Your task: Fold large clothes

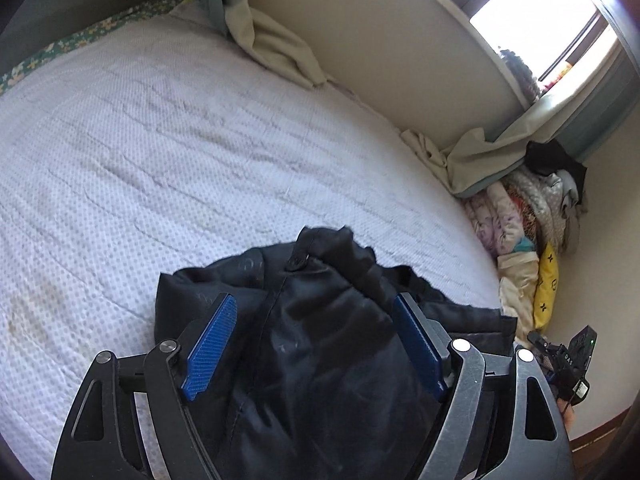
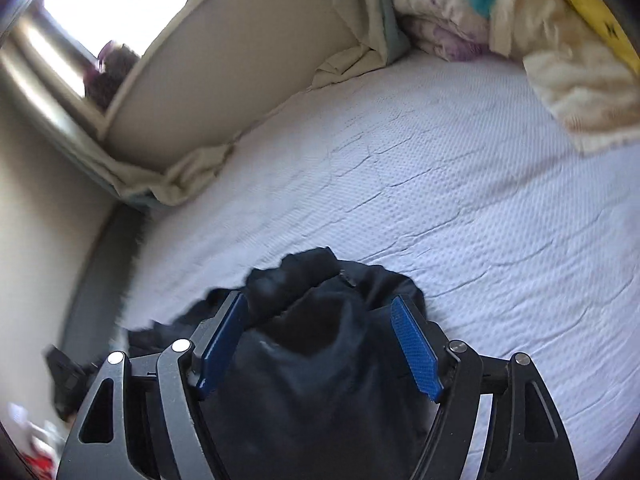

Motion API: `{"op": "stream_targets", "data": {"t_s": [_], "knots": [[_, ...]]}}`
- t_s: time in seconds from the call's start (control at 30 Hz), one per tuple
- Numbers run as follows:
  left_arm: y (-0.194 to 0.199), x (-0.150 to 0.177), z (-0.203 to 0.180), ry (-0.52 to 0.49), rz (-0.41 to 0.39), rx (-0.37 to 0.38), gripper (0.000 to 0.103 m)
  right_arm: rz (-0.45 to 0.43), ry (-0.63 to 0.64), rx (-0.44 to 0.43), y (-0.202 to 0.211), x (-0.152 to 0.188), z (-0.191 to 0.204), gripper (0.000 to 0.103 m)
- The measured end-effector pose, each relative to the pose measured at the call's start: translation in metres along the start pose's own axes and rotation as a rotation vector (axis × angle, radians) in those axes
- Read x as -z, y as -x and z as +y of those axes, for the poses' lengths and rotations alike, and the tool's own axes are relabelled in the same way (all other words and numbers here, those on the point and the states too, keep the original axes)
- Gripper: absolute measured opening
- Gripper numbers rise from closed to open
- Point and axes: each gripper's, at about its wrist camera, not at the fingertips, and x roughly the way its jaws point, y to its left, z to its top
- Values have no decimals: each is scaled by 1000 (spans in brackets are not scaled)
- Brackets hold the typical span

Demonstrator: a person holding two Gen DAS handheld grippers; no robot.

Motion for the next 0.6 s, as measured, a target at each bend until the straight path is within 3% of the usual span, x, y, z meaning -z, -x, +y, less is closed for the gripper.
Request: {"op": "stream_targets", "data": {"t_s": [0.1,0.13,0.17,0.23,0.27,0.3,0.5,0.6], "knots": [[-12,5,2,0,37,-19,78,34,75,35,-16,7,7,73],[-14,6,2,-6,47,-16,66,54,97,38,-23,10,11,70],[-17,9,-1,-21,65,-9,42,76,124,39,-29,14,15,59],[-21,13,-5,-60,95,-36,20,98,187,93,-34,19,22,39],[-19,15,-8,-70,98,-47,17,100,205,111,-34,20,24,22],[-15,17,-10,-74,94,-48,16,102,210,113,-33,21,26,15],[23,27,-9,-80,51,-51,12,85,190,130,-8,23,23,9],[33,37,7,-31,78,-52,12,114,158,148,-3,32,15,9]]}}
